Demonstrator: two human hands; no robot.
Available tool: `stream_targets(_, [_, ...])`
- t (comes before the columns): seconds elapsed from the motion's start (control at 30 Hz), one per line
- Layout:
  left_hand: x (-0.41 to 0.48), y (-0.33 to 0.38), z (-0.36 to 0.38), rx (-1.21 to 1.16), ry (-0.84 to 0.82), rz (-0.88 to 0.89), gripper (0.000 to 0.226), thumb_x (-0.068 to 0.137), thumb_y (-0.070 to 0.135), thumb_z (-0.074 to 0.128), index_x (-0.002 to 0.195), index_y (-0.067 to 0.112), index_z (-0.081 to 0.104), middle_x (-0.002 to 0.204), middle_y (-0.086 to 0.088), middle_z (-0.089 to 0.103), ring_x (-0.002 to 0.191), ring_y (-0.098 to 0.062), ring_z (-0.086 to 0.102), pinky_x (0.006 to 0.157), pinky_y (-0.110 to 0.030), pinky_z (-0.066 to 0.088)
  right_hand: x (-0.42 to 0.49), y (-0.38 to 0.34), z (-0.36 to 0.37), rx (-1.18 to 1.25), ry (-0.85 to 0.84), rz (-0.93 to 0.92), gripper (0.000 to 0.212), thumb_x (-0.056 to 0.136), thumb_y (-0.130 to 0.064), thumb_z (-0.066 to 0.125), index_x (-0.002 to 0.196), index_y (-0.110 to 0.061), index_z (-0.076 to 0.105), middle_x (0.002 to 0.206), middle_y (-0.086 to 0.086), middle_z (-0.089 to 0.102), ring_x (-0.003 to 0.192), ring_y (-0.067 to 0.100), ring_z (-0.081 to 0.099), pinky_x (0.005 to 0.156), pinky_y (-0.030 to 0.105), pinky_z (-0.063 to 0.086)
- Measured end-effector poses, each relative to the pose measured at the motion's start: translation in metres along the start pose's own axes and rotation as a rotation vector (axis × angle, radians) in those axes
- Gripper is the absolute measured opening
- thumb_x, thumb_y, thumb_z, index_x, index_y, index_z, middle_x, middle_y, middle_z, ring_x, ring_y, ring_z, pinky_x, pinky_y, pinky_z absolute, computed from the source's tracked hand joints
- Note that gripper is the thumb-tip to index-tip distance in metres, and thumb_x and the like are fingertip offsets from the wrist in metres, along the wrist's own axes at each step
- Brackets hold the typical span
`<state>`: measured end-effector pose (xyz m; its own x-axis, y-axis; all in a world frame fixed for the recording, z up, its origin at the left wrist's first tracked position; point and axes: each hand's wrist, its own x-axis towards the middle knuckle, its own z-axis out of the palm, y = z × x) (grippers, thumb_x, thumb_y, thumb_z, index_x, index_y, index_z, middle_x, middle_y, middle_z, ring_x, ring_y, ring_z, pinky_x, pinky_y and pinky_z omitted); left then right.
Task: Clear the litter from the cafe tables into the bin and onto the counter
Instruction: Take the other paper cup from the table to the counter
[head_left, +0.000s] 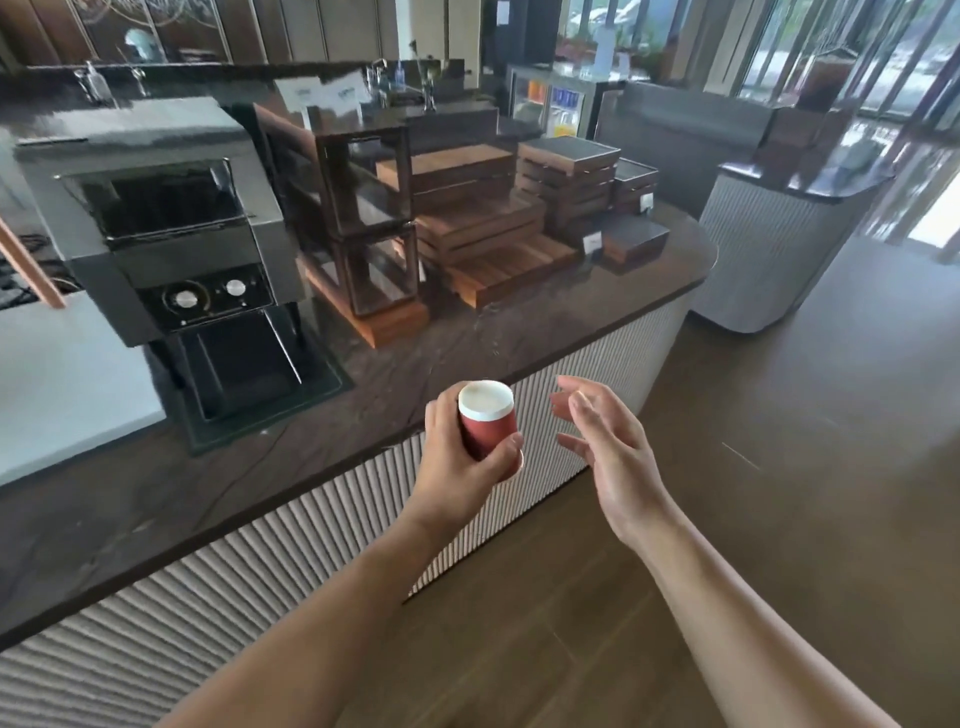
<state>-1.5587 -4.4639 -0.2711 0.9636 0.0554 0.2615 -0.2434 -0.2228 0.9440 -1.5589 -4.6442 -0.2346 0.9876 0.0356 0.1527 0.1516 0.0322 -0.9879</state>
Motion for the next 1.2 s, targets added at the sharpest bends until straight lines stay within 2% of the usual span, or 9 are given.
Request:
stream_targets(0.17, [0.067,-0.021,0.008,0.007,0.031,-0.010,0.058,0.079,0.037,0.080,0.119,0.059,0.043,0.129,0.016,0.044,0.124,-0.009,0.052,0.105,-0.029,0.047,0.071,0.018,-0.006,-0.025,0.024,0.012,0.045,0.095,-0.046,0.057,0.131,-0.022,0.068,0.130,-0.003,0.068,0.126,0.007,0.063,0.104,0.037,0.053])
stream_targets(0.27, [0.103,-0.034,0.018,0.022,0.049,-0.028,0.063,0.079,0.037,0.080,0.112,0.073,0.040,0.129,0.017,0.044,0.123,-0.004,0.051,0.101,-0.023,0.046,0.114,0.030,-0.013,-0.033,0.016,0.018,0.043,0.101,-0.046,0.060,0.134,-0.019,0.067,0.127,-0.007,0.069,0.123,0.004,0.064,0.104,0.035,0.054])
stream_targets(0.33, [0.126,-0.043,0.028,0.037,0.064,-0.051,0.065,0.078,0.038,0.079,0.111,0.076,0.039,0.131,0.014,0.045,0.121,0.001,0.051,0.100,-0.020,0.045,0.143,0.041,-0.022,-0.031,-0.004,0.020,0.039,0.103,-0.043,0.059,0.134,-0.020,0.067,0.129,-0.007,0.070,0.124,0.002,0.064,0.105,0.033,0.054])
stream_targets(0.43, [0.162,-0.059,0.047,0.054,0.101,-0.075,0.067,0.079,0.037,0.081,0.113,0.075,0.038,0.131,0.016,0.045,0.120,0.006,0.050,0.101,-0.020,0.045,0.189,0.058,-0.035,-0.022,-0.038,0.027,0.043,0.097,-0.045,0.056,0.132,-0.024,0.067,0.132,-0.005,0.070,0.124,0.002,0.064,0.104,0.032,0.054])
stream_targets(0.57, [0.214,-0.082,0.078,0.077,0.194,-0.101,0.068,0.084,0.022,0.085,0.119,0.062,0.042,0.130,0.020,0.043,0.118,0.012,0.049,0.100,-0.020,0.044,0.258,0.077,-0.056,-0.005,-0.136,0.040,0.035,0.096,-0.047,0.056,0.125,-0.035,0.069,0.128,-0.012,0.071,0.124,0.002,0.064,0.105,0.030,0.055])
stream_targets(0.7, [0.268,-0.097,0.110,0.088,0.306,-0.159,0.066,0.085,0.025,0.085,0.123,0.057,0.042,0.129,0.025,0.041,0.115,0.019,0.047,0.097,-0.016,0.043,0.329,0.088,-0.083,0.002,-0.219,0.047,0.035,0.096,-0.047,0.056,0.126,-0.033,0.068,0.124,-0.015,0.073,0.123,0.000,0.064,0.104,0.029,0.055])
stream_targets(0.9, [0.328,-0.119,0.152,0.138,0.504,-0.282,0.069,0.086,0.022,0.086,0.135,0.043,0.041,0.134,0.014,0.044,0.121,0.003,0.049,0.112,-0.034,0.048,0.412,0.103,-0.110,-0.015,-0.355,0.071,0.037,0.097,-0.049,0.056,0.127,-0.032,0.069,0.124,-0.014,0.073,0.123,-0.001,0.065,0.101,0.022,0.056])
stream_targets(1.1, [0.367,-0.147,0.163,0.222,0.613,-0.350,0.071,0.083,0.027,0.088,0.138,0.040,0.044,0.133,0.013,0.046,0.122,-0.003,0.051,0.110,-0.032,0.047,0.471,0.130,-0.099,-0.046,-0.451,0.110,0.049,0.096,-0.058,0.056,0.132,-0.028,0.067,0.134,-0.008,0.069,0.125,-0.001,0.062,0.110,0.029,0.053])
stream_targets(1.2, [0.385,-0.164,0.159,0.276,0.665,-0.408,0.076,0.083,0.032,0.088,0.145,0.034,0.046,0.138,0.011,0.048,0.128,-0.011,0.047,0.111,-0.034,0.044,0.494,0.146,-0.085,-0.020,-0.481,0.161,0.043,0.093,-0.054,0.057,0.127,-0.030,0.068,0.130,-0.010,0.070,0.122,-0.003,0.063,0.110,0.025,0.051])
